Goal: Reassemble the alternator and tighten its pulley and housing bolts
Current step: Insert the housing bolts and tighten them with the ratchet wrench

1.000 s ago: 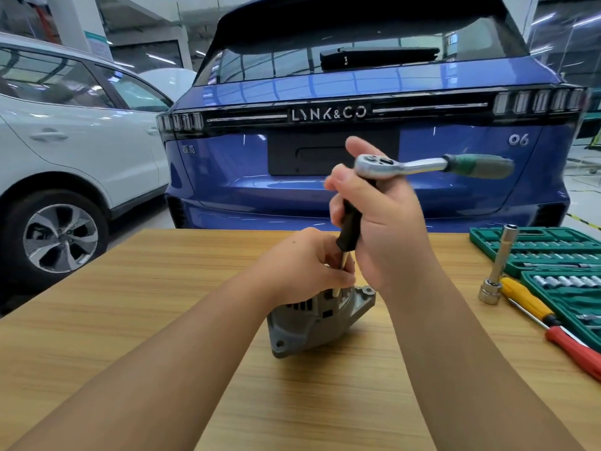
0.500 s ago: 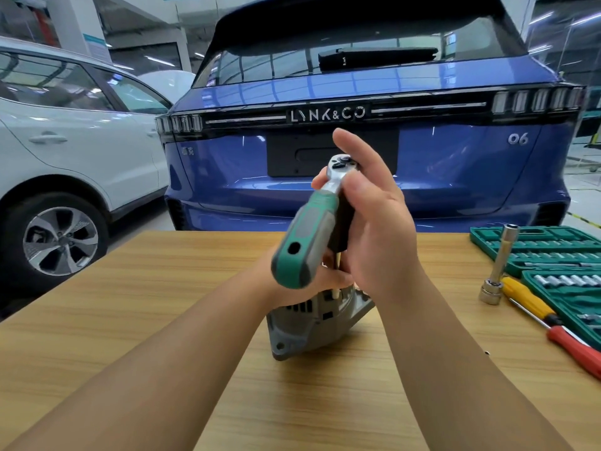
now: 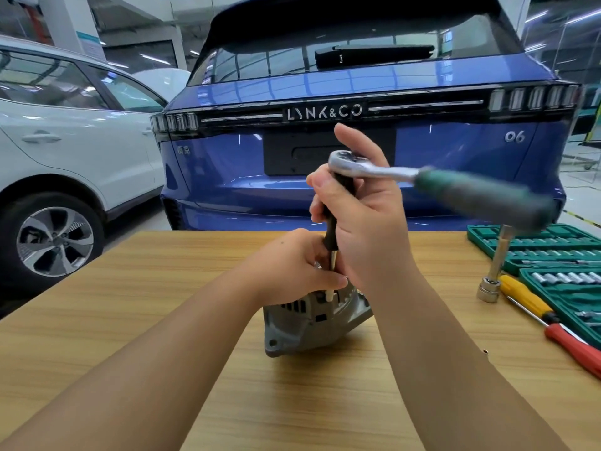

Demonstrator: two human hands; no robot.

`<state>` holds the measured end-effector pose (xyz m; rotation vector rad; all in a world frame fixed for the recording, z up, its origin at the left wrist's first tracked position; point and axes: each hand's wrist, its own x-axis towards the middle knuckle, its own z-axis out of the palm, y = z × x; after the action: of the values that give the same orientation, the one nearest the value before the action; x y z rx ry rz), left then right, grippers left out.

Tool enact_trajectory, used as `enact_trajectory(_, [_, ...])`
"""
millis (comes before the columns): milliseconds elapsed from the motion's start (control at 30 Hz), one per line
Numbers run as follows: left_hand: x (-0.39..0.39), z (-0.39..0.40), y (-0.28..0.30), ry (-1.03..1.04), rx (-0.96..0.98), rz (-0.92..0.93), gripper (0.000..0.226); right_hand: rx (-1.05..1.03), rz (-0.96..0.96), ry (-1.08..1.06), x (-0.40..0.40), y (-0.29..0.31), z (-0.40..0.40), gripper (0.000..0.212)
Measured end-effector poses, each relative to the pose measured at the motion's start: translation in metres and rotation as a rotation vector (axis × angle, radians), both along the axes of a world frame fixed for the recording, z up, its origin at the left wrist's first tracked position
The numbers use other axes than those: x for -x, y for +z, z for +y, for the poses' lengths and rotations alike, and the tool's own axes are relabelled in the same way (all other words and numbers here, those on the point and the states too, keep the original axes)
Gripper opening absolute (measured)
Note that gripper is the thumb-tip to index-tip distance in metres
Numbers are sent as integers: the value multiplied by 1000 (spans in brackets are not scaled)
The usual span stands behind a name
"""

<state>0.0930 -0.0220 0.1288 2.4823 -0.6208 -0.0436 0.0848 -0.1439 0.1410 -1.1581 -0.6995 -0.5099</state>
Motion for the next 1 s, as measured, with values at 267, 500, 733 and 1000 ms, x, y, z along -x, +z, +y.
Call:
enact_trajectory(267, [-2,1,-4,101,-32,-28,18,-31,77,231,-4,-3,-5,45])
enact_trajectory(500, [0,-2,0,21,6,2,8,-81,200,29,4,5,-3,31])
enact_trajectory(733, [-4,0,-2,33,26,-6,10,-52,290,136,3,6,-3,29])
enact_trajectory(1000, [-3,1,-2,25,47,-10,8,-15,26,34,9,0,3,39])
